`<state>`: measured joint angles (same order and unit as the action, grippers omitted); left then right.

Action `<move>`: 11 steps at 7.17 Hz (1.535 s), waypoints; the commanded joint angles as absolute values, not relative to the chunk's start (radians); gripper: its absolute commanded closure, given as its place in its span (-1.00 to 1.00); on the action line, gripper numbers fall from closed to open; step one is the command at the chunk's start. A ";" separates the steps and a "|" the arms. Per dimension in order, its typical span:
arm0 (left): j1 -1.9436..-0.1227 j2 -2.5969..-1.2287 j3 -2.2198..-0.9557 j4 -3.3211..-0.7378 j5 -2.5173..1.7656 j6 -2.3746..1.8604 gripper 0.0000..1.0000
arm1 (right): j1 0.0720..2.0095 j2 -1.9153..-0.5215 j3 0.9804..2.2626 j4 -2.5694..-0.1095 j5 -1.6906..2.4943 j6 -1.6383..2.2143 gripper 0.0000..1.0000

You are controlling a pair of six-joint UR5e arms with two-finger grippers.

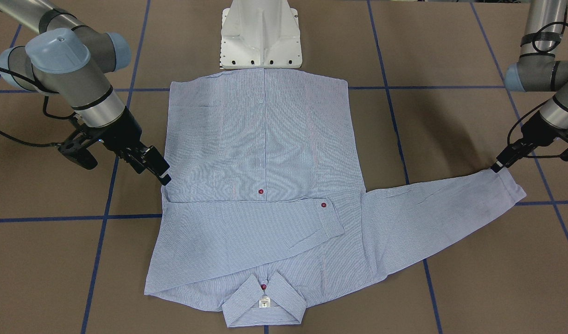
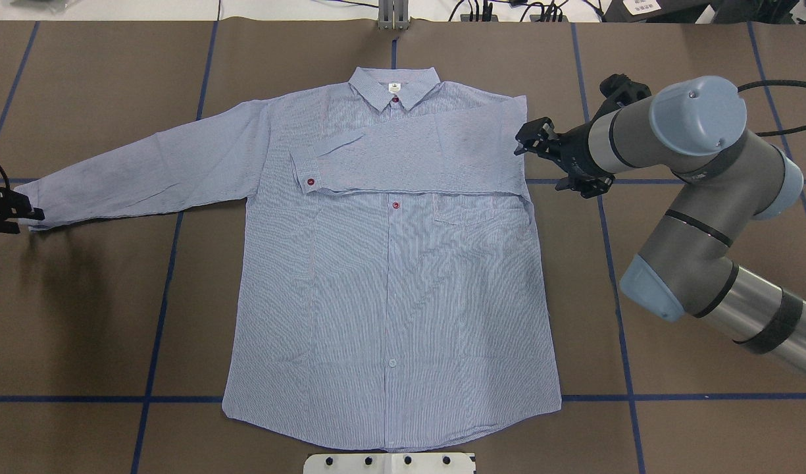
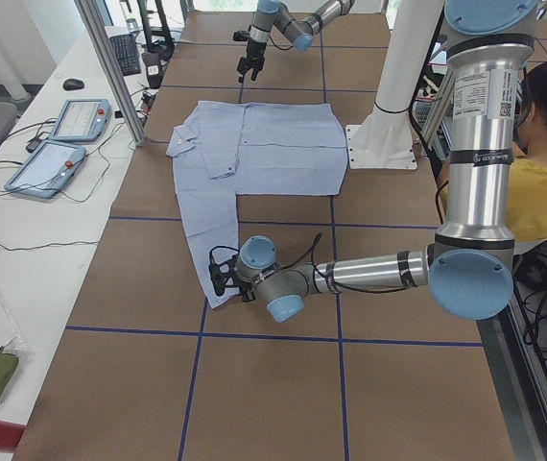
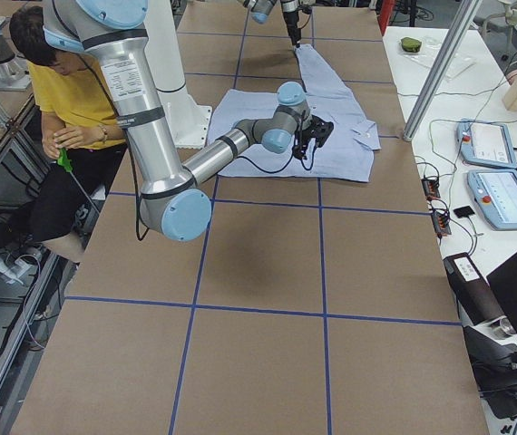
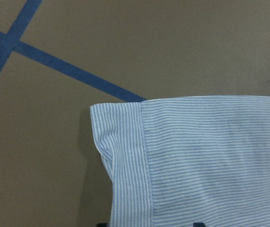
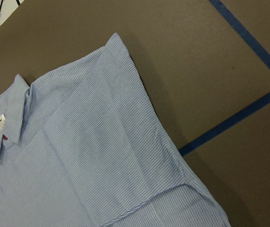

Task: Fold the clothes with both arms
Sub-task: 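Grasp the other sleeve cuff with the left gripper while the right arm withdraws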

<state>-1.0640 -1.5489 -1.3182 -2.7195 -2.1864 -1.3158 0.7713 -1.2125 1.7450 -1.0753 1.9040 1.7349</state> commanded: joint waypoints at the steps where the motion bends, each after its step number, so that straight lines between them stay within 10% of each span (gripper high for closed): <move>1: -1.063 -1.548 -1.307 -2.721 -2.187 -1.316 -0.16 | 0.770 -1.213 1.744 -1.075 1.899 1.735 -1.00; 3: -1.063 -1.548 -1.302 -2.720 -2.186 -1.316 0.18 | 0.769 -1.212 1.747 -1.075 1.899 1.735 -1.00; 5: -1.063 -1.548 -1.287 -2.730 -2.187 -1.319 0.99 | 0.770 -1.213 1.750 -1.075 1.898 1.736 -1.00; 11: -1.052 -1.618 -1.461 -2.683 -2.255 -1.345 1.00 | 0.772 -1.242 1.750 -1.075 1.898 1.733 -1.00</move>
<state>-1.0565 -1.5800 -1.3911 -2.7143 -2.2252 -1.3559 0.7706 -1.2366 1.7486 -1.0754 1.8964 1.7348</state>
